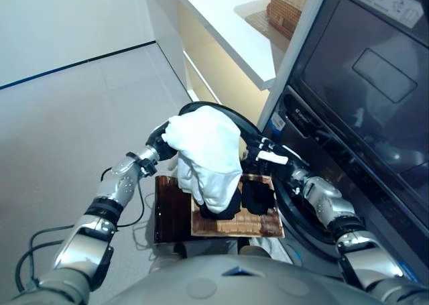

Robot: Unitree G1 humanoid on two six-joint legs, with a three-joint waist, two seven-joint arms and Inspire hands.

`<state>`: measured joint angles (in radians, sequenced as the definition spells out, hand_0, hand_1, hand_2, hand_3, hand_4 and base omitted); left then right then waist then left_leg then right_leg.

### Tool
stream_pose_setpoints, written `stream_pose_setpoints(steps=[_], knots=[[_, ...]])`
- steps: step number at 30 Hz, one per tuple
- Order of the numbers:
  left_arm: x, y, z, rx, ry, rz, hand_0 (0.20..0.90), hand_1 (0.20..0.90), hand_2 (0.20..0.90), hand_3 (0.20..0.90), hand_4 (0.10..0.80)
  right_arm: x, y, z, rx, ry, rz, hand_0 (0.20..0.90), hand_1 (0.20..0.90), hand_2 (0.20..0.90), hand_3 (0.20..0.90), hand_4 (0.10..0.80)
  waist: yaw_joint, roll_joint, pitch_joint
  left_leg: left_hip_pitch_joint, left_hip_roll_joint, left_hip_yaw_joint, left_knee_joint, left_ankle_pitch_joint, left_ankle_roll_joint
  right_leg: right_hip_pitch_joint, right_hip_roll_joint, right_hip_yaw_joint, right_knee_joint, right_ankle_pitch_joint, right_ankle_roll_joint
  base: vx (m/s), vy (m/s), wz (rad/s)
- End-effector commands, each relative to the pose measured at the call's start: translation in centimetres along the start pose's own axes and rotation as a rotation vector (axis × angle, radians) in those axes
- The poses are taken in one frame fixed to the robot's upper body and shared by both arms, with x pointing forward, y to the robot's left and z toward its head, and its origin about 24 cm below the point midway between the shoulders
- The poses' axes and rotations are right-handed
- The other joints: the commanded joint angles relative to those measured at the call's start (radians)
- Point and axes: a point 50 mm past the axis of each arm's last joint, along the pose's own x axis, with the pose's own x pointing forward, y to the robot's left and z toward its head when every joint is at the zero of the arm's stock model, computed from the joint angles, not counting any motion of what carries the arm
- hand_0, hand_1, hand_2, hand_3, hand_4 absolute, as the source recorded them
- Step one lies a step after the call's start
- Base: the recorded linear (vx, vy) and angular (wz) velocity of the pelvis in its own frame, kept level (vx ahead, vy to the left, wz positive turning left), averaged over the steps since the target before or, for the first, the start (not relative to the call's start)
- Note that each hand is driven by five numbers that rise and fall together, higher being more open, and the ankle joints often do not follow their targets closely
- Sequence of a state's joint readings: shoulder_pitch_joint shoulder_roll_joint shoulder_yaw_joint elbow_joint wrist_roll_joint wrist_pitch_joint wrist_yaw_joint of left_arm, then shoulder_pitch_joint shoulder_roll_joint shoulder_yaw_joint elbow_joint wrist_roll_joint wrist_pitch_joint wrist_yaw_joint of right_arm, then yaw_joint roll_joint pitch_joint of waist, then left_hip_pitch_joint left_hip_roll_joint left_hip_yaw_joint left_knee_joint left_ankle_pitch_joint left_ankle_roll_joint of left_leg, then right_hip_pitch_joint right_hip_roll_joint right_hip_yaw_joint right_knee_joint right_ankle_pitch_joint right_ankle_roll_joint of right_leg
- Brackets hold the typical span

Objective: Pick up the clothes and place them into the washing machine

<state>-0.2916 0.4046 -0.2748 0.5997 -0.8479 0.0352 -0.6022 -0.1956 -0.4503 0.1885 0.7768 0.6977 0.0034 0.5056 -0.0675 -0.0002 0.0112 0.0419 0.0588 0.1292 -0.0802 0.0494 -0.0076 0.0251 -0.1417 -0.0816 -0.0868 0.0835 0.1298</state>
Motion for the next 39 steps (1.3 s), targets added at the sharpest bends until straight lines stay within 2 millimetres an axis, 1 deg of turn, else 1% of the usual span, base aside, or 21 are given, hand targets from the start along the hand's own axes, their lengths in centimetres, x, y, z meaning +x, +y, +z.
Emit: stream_pose_setpoints(steps=[1,8,12,17,22,27,31,39], knots=[[3.4,-1.3,9.6,0.124,-0.345,-0.086,0.200,0.200,0.200,0.200,0.300,1.8,2.0,5.3,-0.020,-0.204,0.139,0.900,0.900,0.900,0.900,0.800,0.025,-0.038,-0.072,0.007,0.034,-0.036,-0.007,-0.039,-0.080,-0.048,-0.028,-0.037,0.014,0.007,0.033,0.000,0.000,0.00],[3.7,-1.6,9.9,0.116,-0.356,-0.100,0.200,0.200,0.200,0.200,0.300,1.9,2.3,4.7,-0.012,-0.183,0.166,0.900,0.900,0.900,0.900,0.800,0.025,-0.039,-0.072,0.006,0.035,-0.035,-0.007,-0.039,-0.080,-0.048,-0.027,-0.037,0.013,0.006,0.033,0.000,0.000,0.00],[4.6,-2.7,10.0,0.102,-0.359,-0.152,0.200,0.200,0.200,0.200,0.300,2.4,3.3,4.6,0.004,-0.183,0.205,0.900,0.900,0.900,0.900,0.800,0.024,-0.039,-0.072,0.005,0.035,-0.036,-0.007,-0.038,-0.080,-0.049,-0.027,-0.038,0.013,0.007,0.033,0.000,0.000,0.00],[5.1,-3.5,10.1,0.089,-0.365,-0.186,0.200,0.200,0.200,0.200,0.300,2.9,4.1,4.3,0.019,-0.178,0.234,0.900,0.900,0.900,0.900,0.800,0.024,-0.037,-0.073,0.005,0.035,-0.037,-0.007,-0.038,-0.080,-0.049,-0.027,-0.035,0.013,0.007,0.033,0.000,0.000,0.00],[5.3,-3.5,10.4,0.110,-0.369,-0.180,0.200,0.200,0.200,0.200,0.300,3.2,5.0,3.9,0.023,-0.162,0.273,0.900,0.900,0.900,0.900,0.800,0.023,-0.037,-0.074,0.005,0.035,-0.036,-0.007,-0.036,-0.081,-0.048,-0.028,-0.038,0.013,0.007,0.033,0.000,0.000,0.00],[5.4,-3.6,11.0,0.126,-0.380,-0.173,0.200,0.200,0.200,0.200,0.300,3.3,5.4,3.6,0.021,-0.156,0.286,0.900,0.900,0.900,0.900,0.800,0.021,-0.037,-0.076,0.005,0.035,-0.035,-0.007,-0.036,-0.082,-0.049,-0.027,-0.038,0.013,0.008,0.033,0.000,0.000,0.00],[5.7,-4.0,11.2,0.119,-0.390,-0.191,0.200,0.200,0.200,0.200,0.300,3.3,5.6,3.5,0.016,-0.148,0.296,0.900,0.900,0.900,0.900,0.800,0.021,-0.039,-0.076,0.004,0.036,-0.035,-0.007,-0.036,-0.082,-0.050,-0.027,-0.037,0.013,0.008,0.033,0.000,0.000,0.00],[6.3,-5.2,10.9,0.110,-0.390,-0.245,0.200,0.200,0.200,0.200,0.300,3.6,6.5,3.4,0.000,-0.137,0.342,0.900,0.900,0.900,0.900,0.800,0.020,-0.037,-0.076,0.002,0.036,-0.035,-0.007,-0.036,-0.082,-0.052,-0.028,-0.036,0.013,0.010,0.033,0.000,0.000,0.00]])
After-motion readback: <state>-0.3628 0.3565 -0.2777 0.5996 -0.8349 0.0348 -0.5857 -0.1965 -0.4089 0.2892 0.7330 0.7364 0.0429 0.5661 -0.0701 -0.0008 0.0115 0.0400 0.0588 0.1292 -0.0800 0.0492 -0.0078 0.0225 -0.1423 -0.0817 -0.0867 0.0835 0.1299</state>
